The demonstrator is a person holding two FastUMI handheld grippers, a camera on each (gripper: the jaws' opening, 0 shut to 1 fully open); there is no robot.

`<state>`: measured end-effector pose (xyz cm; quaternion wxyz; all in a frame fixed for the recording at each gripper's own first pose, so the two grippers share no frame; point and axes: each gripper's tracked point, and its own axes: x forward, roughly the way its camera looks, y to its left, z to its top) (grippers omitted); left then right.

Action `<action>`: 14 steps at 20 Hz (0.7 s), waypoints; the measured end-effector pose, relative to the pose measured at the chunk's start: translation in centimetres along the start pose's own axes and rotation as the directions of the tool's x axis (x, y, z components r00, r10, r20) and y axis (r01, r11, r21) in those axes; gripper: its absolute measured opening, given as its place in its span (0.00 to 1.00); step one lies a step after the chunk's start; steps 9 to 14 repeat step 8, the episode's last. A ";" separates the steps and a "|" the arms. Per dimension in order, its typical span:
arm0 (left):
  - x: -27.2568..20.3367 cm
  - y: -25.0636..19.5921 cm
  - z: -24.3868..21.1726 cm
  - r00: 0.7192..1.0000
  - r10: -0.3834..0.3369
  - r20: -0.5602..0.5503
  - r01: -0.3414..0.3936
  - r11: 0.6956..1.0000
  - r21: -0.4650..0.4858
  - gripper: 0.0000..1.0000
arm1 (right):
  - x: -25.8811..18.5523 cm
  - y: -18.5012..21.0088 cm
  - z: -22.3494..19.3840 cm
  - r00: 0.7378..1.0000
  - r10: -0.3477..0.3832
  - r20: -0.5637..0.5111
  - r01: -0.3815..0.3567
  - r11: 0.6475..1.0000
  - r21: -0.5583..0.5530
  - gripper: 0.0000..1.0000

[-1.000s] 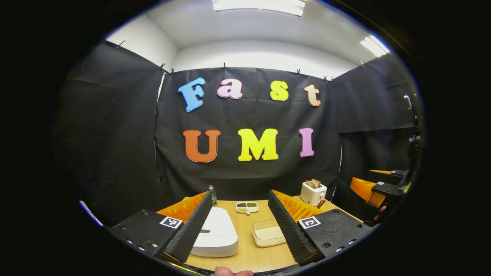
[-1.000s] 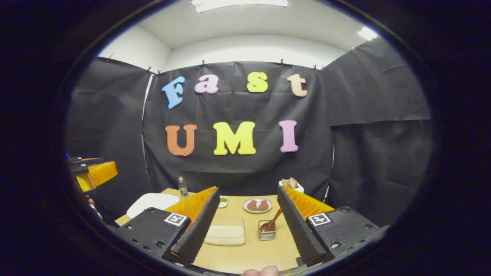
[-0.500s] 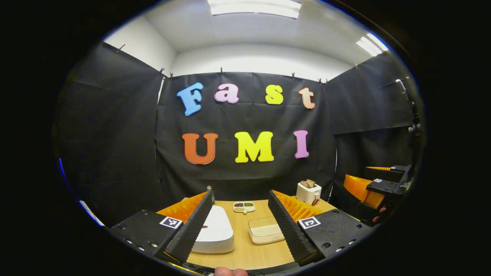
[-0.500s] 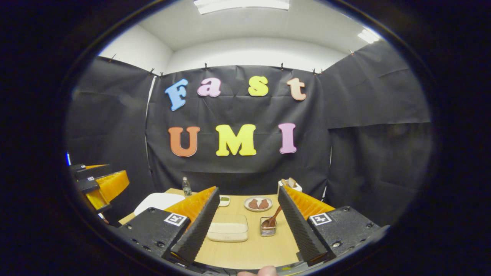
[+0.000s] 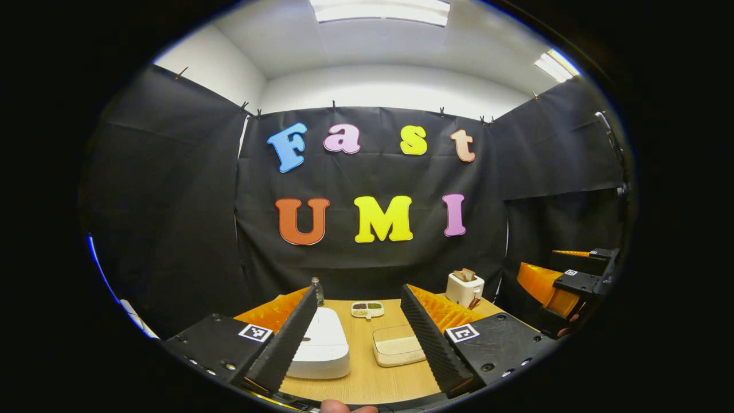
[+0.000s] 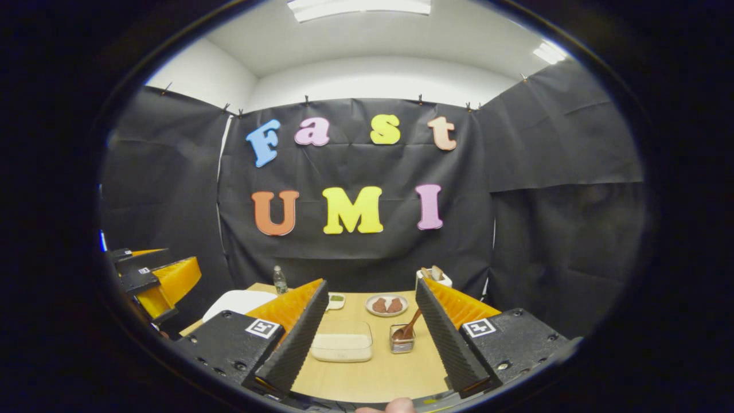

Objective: Close the left gripper, press the button to open the rice cooker; take a wooden spoon from the chopstick holder with the right hand, scoop a spoonful of rice and pour it into the rice cooker, then put the wooden spoon back into the chopstick holder.

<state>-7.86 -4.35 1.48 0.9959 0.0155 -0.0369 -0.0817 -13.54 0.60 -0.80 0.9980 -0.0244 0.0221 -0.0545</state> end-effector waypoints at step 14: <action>0.4 0.3 -0.4 1.000 0.020 0.000 -0.020 1.000 0.014 0.94 | 0.5 0.2 -0.1 1.000 0.012 -0.008 -0.012 1.000 -0.017 1.00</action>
